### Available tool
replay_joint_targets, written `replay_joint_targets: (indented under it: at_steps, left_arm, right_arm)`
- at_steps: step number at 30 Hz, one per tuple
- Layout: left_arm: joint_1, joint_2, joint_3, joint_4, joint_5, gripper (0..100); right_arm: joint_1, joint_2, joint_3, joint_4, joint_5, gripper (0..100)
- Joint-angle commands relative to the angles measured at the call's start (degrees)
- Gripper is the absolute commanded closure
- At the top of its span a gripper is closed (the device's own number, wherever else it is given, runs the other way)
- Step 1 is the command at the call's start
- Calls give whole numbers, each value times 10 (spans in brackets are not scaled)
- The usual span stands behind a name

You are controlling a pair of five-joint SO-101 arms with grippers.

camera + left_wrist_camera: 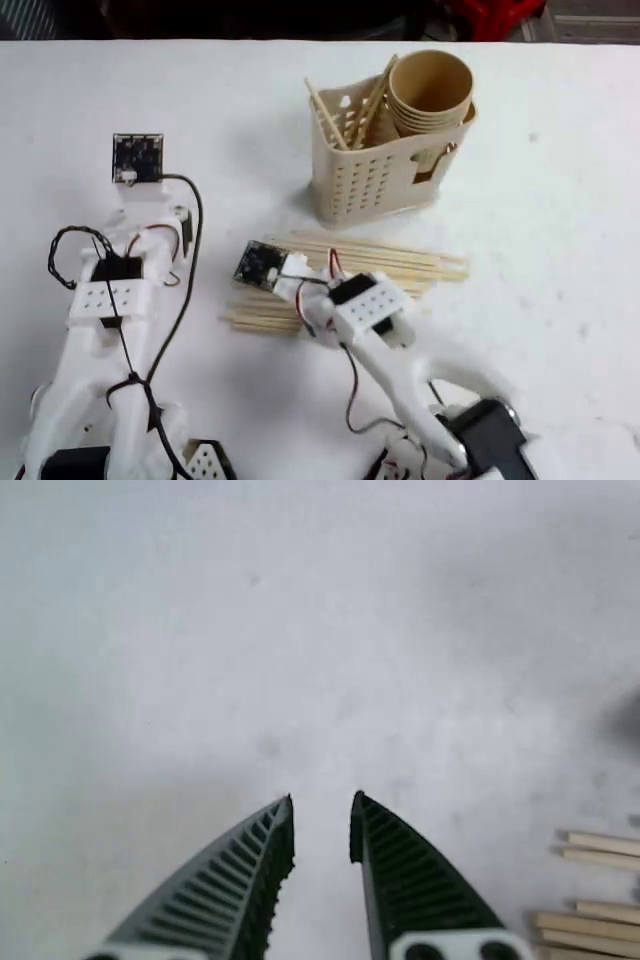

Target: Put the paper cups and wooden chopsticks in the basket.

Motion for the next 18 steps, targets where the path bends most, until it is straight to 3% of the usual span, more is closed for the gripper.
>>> replay_joint_targets:
  at_steps: [1,5,18]
  left_arm:
    - [7,-21,-2,-17,-6,890]
    - [7,-21,-2,-17,-6,890]
    - [7,-21,-2,-17,-6,890]
  right_arm:
    - [32,45,-50,-8,4,871]
    - [40,56,-55,-8,4,943]
    - [40,52,-55,-8,8,982]
